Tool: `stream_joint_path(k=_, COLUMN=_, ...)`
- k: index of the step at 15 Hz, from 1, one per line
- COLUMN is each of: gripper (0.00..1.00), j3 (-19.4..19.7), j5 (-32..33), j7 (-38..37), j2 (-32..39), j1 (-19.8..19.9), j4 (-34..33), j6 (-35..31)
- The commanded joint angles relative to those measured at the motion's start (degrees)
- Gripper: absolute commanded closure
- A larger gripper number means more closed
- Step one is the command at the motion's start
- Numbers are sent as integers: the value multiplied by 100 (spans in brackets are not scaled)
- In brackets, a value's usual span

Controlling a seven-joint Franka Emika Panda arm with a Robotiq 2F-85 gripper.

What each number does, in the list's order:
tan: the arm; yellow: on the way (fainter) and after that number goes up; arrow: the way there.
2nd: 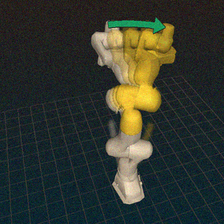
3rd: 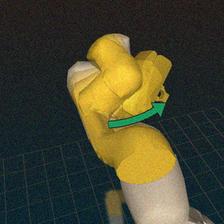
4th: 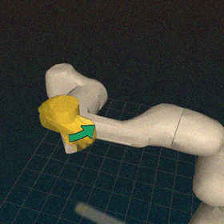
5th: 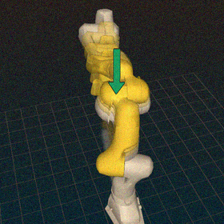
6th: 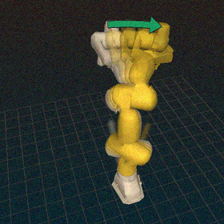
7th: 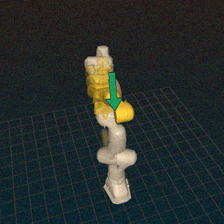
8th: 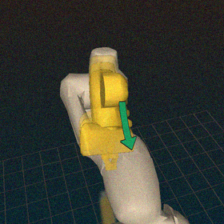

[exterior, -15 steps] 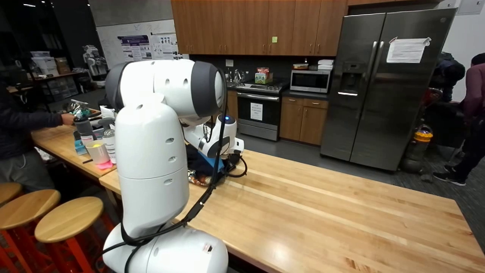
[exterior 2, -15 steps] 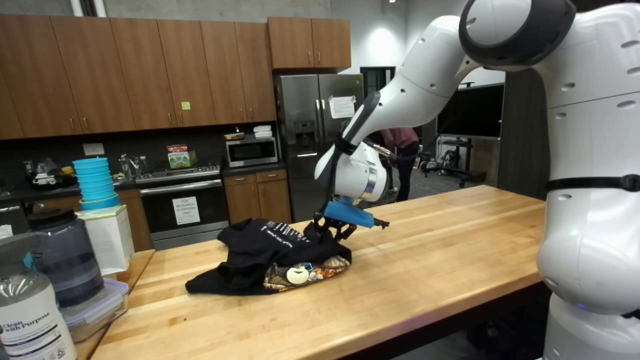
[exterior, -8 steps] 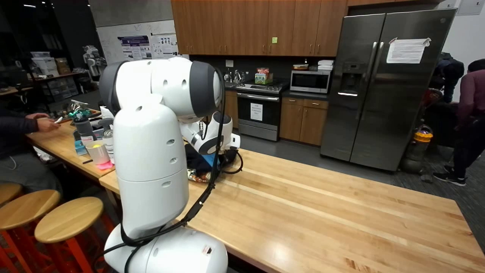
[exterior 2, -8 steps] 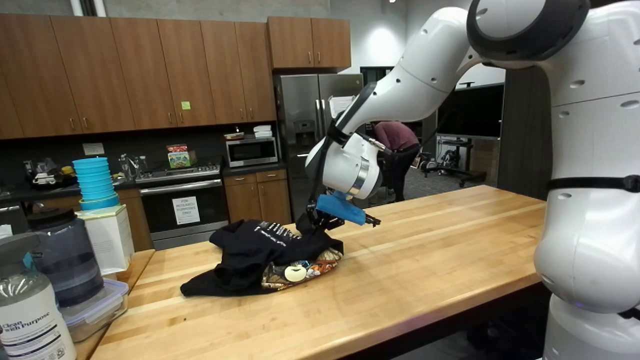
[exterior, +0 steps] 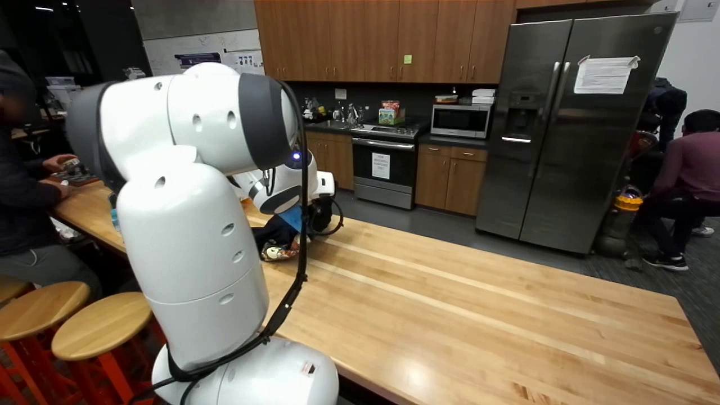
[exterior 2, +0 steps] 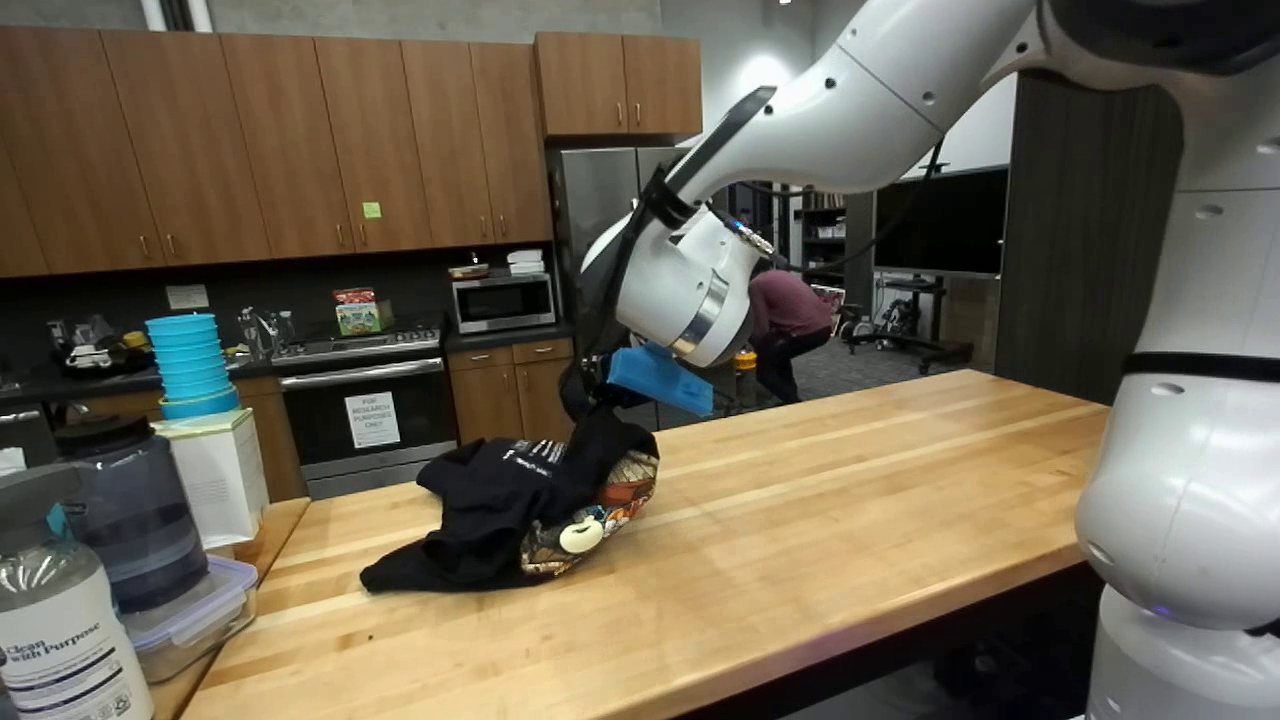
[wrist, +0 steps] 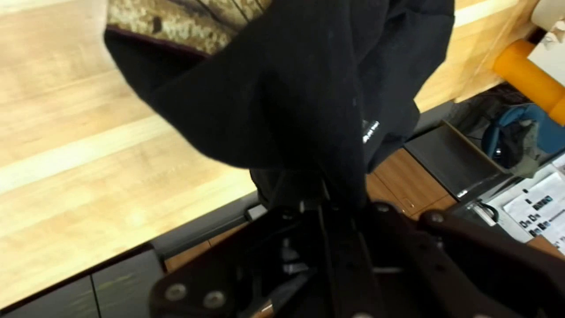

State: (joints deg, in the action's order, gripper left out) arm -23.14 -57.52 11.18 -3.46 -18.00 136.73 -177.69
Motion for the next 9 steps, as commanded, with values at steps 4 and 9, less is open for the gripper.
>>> stream_joint_path(k=4, gripper=99, j3=-290, j5=85, j7=200, j2=-962, j1=-299, j4=429, j6=-322)
stream_joint_path(k=9, gripper=99, j3=-153, j5=118, j7=211, j2=-986, j1=-145, j4=307, j6=14)
